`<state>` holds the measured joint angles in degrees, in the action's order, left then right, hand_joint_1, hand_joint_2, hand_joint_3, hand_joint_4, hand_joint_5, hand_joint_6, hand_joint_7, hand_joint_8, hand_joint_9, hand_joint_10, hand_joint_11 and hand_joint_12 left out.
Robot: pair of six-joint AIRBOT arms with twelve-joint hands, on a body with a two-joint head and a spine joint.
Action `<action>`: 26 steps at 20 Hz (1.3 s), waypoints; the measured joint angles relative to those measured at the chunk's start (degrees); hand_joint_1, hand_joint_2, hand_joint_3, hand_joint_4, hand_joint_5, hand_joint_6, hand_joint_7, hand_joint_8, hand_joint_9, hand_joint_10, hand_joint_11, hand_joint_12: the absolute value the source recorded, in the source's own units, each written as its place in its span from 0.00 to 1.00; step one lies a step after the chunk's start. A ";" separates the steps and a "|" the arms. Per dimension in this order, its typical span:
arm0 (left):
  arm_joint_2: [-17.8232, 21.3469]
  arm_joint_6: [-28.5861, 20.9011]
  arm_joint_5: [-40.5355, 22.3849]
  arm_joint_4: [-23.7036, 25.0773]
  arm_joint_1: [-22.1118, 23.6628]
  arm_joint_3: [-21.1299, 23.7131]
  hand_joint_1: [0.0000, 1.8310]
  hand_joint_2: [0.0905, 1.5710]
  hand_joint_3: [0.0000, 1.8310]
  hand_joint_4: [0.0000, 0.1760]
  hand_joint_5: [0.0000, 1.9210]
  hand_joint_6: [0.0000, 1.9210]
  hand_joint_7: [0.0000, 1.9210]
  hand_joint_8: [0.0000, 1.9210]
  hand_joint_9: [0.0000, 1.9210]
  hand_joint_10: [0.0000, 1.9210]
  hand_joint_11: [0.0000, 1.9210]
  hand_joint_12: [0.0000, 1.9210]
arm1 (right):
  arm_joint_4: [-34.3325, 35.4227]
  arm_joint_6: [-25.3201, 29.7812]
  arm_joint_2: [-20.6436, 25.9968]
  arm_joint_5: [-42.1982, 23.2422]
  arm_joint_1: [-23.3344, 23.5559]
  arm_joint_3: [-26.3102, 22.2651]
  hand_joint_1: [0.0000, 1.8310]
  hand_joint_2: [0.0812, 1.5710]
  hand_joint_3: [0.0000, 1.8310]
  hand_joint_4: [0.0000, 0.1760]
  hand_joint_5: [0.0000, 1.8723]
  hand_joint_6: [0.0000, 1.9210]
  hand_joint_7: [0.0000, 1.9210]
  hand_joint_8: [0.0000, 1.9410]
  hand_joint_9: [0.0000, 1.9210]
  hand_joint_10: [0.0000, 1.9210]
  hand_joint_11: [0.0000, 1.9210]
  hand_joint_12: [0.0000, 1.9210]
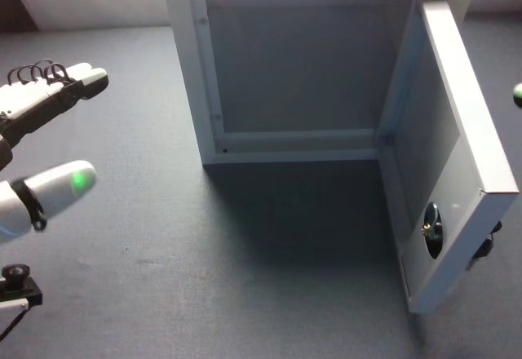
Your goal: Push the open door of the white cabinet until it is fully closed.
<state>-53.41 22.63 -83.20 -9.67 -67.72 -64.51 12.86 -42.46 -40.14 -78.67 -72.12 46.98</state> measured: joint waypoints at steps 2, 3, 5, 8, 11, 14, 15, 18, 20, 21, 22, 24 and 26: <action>0.00 0.00 0.04 -0.20 0.00 0.00 0.04 0.88 0.00 0.00 0.06 0.00 0.04 0.00 0.04 0.01 0.00 0.19 | -0.02 0.00 0.00 0.17 0.00 0.00 0.30 0.87 0.00 0.00 0.12 0.03 0.05 0.00 0.00 0.13 0.00 0.52; 0.00 0.00 0.04 -0.20 0.00 0.00 0.04 0.88 0.00 0.00 0.07 0.00 0.04 0.00 0.04 0.01 0.00 0.19 | -0.20 0.00 0.00 0.15 0.00 0.00 0.31 0.87 0.00 0.00 0.12 0.02 0.06 0.00 0.01 0.13 0.00 0.51; 0.00 0.00 0.07 -0.22 -0.09 -0.02 0.04 0.88 0.00 0.00 0.07 0.00 0.04 0.00 0.04 0.00 0.00 0.22 | -1.16 0.00 0.02 0.20 0.00 0.00 0.31 0.86 0.00 0.00 0.13 0.02 0.06 0.00 0.01 0.14 0.00 0.54; 0.00 0.00 0.04 -0.26 -0.31 0.00 0.05 0.87 0.00 0.00 0.07 0.00 0.04 0.00 0.04 0.00 0.00 0.21 | -2.78 0.02 0.17 0.20 0.02 -0.44 0.31 0.86 0.00 0.00 0.13 0.01 0.06 0.00 0.00 0.17 0.00 0.62; 0.00 0.00 0.02 -0.48 -0.31 0.00 0.06 0.87 0.00 0.00 0.07 0.00 0.04 0.00 0.04 0.00 0.00 0.18 | -5.57 0.11 0.52 0.50 0.52 -0.59 0.31 0.84 0.00 0.00 0.14 0.01 0.08 0.00 0.00 0.23 0.00 0.71; 0.00 0.00 -0.37 -0.79 -0.37 0.00 0.09 0.88 0.00 0.00 0.08 0.00 0.05 0.00 0.04 0.00 0.00 0.19 | -7.34 0.11 0.59 1.05 0.87 -0.59 0.30 0.83 0.00 0.00 0.15 0.00 0.09 0.00 0.00 0.25 0.00 0.64; 0.00 0.00 -0.52 -1.14 -0.48 0.00 0.09 0.87 0.00 0.00 0.08 0.00 0.05 0.00 0.04 0.00 0.00 0.19 | -8.13 0.17 0.59 1.38 0.90 -0.59 0.30 0.83 0.00 0.00 0.14 0.00 0.08 0.00 0.01 0.22 0.00 0.58; 0.00 0.00 -0.94 -1.60 -0.70 0.00 0.09 0.87 0.00 0.00 0.07 0.00 0.04 0.00 0.03 0.00 0.00 0.16 | -9.75 0.28 0.59 2.29 1.31 -0.59 0.28 0.82 0.00 0.00 0.14 0.00 0.09 0.00 0.02 0.18 0.00 0.57; 0.00 0.00 -1.25 -1.75 -0.72 0.00 0.11 0.87 0.00 0.00 0.07 0.00 0.03 0.00 0.03 0.00 0.00 0.18 | -10.03 0.28 0.59 2.99 1.97 -0.57 0.29 0.81 0.00 0.00 0.15 0.00 0.11 0.00 0.04 0.17 0.00 0.61; 0.00 0.00 -1.31 -1.92 -0.72 0.00 0.09 0.87 0.00 0.00 0.07 0.00 0.03 0.00 0.03 0.00 0.00 0.17 | -10.82 0.37 0.61 3.30 2.34 -0.52 0.27 0.82 0.00 0.00 0.15 0.00 0.11 0.00 0.05 0.17 0.00 0.63; 0.00 0.00 -1.42 -1.90 -0.72 0.00 0.09 0.87 0.00 0.00 0.07 0.00 0.03 0.00 0.03 0.00 0.00 0.17 | -11.50 0.48 0.59 3.56 2.73 -0.52 0.27 0.82 0.00 0.00 0.15 0.00 0.12 0.00 0.05 0.17 0.00 0.66; 0.02 0.00 -1.55 -1.90 -0.74 0.00 0.09 0.87 0.00 0.00 0.07 0.00 0.03 0.00 0.02 0.00 0.00 0.16 | -13.09 0.63 0.46 4.59 3.85 -0.50 0.26 0.82 0.00 0.00 0.14 0.00 0.11 0.00 0.04 0.17 0.00 0.66; 0.04 0.00 -1.81 -2.23 -0.94 0.00 0.10 0.87 0.00 0.00 0.07 0.00 0.03 0.00 0.03 0.00 0.00 0.16 | -14.84 1.55 -0.57 6.01 6.05 0.39 0.28 0.82 0.00 0.00 0.14 0.00 0.11 0.00 0.05 0.17 0.00 0.66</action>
<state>-53.36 22.63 -85.01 -11.90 -68.66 -64.51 -1.98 -40.91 -40.71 -72.66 -66.06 47.37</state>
